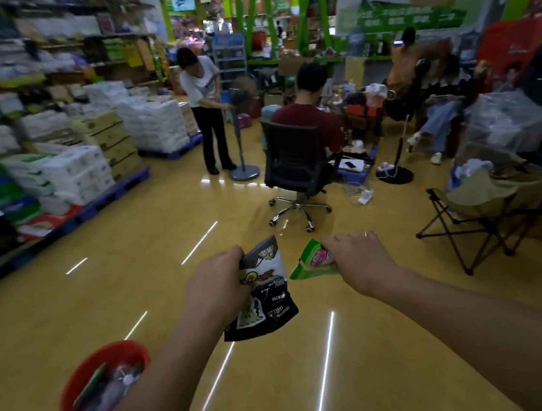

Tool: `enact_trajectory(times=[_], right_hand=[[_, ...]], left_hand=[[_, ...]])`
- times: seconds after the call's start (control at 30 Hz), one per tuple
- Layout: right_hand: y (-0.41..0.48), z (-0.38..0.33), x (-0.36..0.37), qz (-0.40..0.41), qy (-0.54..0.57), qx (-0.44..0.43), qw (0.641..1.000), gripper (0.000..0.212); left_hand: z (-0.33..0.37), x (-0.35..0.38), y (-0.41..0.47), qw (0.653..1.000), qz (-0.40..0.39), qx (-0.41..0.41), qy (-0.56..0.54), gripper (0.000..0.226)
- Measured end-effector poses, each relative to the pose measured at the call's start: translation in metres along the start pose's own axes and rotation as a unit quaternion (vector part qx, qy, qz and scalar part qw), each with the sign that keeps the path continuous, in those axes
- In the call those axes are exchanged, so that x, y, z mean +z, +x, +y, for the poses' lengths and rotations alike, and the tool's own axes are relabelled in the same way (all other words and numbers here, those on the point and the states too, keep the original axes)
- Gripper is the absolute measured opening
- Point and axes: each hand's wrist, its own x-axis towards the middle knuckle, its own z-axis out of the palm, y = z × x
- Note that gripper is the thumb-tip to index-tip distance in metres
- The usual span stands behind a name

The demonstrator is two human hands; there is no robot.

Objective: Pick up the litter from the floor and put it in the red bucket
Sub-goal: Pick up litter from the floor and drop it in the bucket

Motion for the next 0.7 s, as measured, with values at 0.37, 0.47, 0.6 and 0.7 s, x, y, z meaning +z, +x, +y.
enact_trajectory(times=[0.37, 0.47, 0.6, 0.7], right_hand=[[0.123, -0.030, 0.012, 0.016, -0.016, -0.125, 0.992, 0.042], [0.146, -0.046, 0.007, 0.016, -0.014, -0.148, 0.989, 0.041], [0.174, -0.075, 0.002, 0.034, -0.017, -0.190, 0.981, 0.038], [0.191, -0.106, 0.000, 0.043, -0.008, -0.218, 0.975, 0.035]], left_hand=[[-0.047, 0.003, 0.045, 0.993, 0.021, -0.107, 0.044, 0.026], [-0.060, 0.000, 0.048, 0.989, 0.022, -0.135, 0.053, 0.027], [-0.085, -0.009, 0.045, 0.982, 0.026, -0.176, 0.066, 0.028], [-0.109, -0.019, 0.036, 0.976, 0.036, -0.201, 0.074, 0.027]])
